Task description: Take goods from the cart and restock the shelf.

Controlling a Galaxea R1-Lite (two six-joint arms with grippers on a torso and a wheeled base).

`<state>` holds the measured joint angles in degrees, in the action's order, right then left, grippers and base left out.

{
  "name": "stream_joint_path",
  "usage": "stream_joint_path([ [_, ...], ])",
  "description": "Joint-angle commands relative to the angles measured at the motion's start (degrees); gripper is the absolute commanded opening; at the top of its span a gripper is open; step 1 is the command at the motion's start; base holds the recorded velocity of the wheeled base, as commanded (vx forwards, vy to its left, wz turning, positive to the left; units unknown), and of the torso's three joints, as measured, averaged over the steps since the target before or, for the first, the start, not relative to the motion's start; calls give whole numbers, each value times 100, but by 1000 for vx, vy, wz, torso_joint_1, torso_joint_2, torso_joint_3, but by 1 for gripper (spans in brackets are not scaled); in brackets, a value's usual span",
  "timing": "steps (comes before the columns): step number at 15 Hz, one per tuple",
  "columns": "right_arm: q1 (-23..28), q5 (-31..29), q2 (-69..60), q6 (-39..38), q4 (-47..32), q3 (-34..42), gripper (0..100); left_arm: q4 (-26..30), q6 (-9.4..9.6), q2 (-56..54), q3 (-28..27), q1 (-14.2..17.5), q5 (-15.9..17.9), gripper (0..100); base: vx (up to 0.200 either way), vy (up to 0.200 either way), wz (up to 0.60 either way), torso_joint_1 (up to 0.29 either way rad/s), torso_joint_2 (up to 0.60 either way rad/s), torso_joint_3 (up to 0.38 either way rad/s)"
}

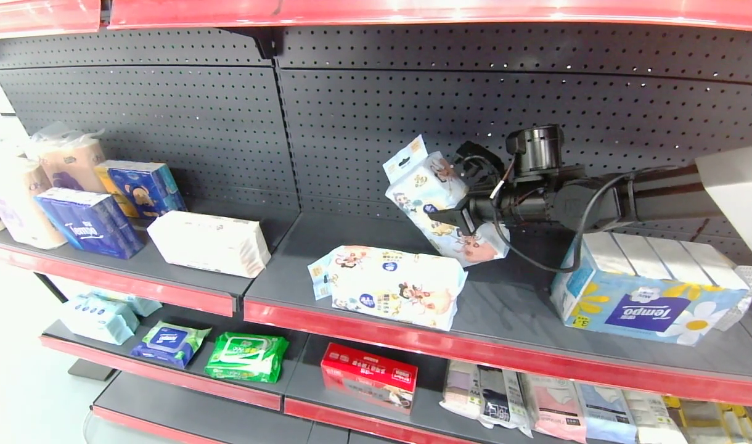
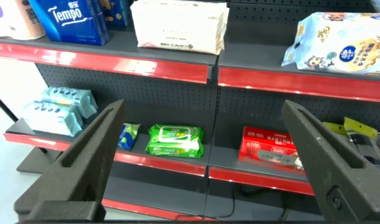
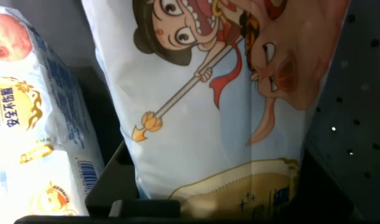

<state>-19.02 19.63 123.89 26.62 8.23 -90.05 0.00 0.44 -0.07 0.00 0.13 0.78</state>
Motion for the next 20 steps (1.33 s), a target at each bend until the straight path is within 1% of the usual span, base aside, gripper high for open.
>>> stream_joint_path([
  [1,-5,15,38,1,3,-4,0,0,0,7,0,4,1,100,0,0,0,0,0,0],
  [3,30,-12,118,45,-23,5,0,0,0,7,0,4,1,100,0,0,0,0,0,0],
  [5,109,6,118,352,-278,-4,0,0,0,7,0,4,1,100,0,0,0,0,0,0],
  [7,170,32,118,528,-287,-12,0,0,0,7,0,4,1,100,0,0,0,0,0,0],
  [14,179,41,144,642,-287,14,0,0,0,7,0,4,1,100,0,0,0,0,0,0],
  [15,179,41,144,669,-287,32,100,0,0,7,0,4,1,100,0,0,0,0,0,0],
  [20,188,41,144,669,-287,32,100,0,0,7,0,4,1,100,0,0,0,0,0,0],
])
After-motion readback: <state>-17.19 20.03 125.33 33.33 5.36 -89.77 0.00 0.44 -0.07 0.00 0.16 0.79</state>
